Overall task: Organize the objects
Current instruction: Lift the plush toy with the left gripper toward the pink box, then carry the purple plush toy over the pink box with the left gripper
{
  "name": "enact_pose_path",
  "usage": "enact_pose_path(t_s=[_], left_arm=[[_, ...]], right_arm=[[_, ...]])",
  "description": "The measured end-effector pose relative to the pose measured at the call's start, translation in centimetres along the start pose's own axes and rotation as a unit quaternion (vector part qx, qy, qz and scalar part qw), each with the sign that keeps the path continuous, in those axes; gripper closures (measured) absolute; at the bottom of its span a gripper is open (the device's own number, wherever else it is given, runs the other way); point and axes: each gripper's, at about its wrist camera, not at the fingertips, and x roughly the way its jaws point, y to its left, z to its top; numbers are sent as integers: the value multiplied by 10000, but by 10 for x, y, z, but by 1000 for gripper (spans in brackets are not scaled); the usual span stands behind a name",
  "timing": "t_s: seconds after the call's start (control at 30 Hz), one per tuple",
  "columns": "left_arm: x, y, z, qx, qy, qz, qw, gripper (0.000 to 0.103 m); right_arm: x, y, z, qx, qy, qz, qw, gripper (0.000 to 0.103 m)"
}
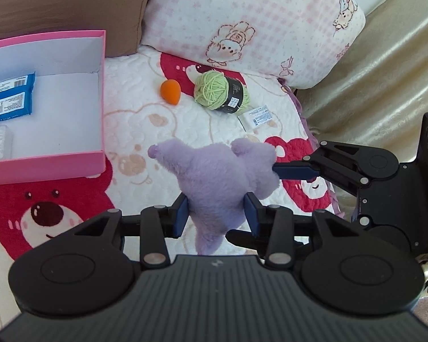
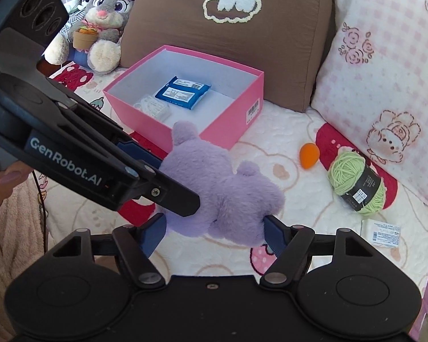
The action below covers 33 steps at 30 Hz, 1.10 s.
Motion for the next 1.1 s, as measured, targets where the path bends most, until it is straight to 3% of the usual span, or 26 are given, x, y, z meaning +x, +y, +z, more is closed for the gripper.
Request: enact_pose_path(t_s=[0.67,0.9,1.1], left_arm=[[-31,55,2,-431,-417,-1,9982,60],[-36,60,32,-206,-385,151,9989,60],[-43,64,61,-150,-619,212,9977,60]], right_arm=[[21,41,43,-88,62,-70,9999,24],[25,43,65,-27,-147,-261,9995,25],[23,34,91,-70,-699,-646,9954,26]])
